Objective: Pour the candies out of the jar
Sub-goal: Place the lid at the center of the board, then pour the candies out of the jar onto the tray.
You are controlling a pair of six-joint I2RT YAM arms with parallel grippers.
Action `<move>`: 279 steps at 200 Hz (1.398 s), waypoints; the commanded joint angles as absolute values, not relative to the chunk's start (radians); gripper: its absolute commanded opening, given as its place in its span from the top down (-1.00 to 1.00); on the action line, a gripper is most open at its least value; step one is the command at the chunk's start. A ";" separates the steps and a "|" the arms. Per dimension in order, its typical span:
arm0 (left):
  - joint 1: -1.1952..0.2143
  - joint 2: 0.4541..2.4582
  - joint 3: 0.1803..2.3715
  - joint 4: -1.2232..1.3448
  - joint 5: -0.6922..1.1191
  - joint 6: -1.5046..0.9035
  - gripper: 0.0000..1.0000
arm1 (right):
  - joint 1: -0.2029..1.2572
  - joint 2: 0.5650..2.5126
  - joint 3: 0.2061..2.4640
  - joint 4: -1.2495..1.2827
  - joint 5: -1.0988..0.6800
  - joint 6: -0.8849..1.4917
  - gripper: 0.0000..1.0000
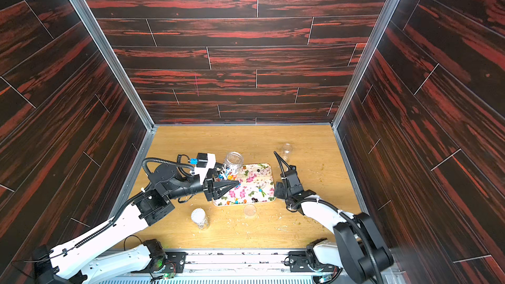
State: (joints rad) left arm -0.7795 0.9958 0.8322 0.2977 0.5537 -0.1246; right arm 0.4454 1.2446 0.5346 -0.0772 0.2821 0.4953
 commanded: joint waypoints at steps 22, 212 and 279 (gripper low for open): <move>-0.767 1.021 0.833 0.271 0.535 -0.103 -0.13 | 0.402 1.046 0.652 -0.250 0.256 0.502 -0.53; -0.683 1.297 0.922 -0.130 0.466 0.095 -0.12 | 0.327 0.745 0.787 -0.509 0.197 0.439 -0.63; -0.678 1.477 1.010 -0.284 0.477 0.185 -0.12 | 0.304 0.716 0.782 -0.538 0.186 0.411 -0.65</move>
State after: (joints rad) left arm -0.6842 1.4364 0.9539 -0.1905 0.4622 0.1150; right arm 0.3115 0.7364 0.7639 -0.5148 0.1940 0.4248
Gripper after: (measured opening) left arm 0.585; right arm 0.823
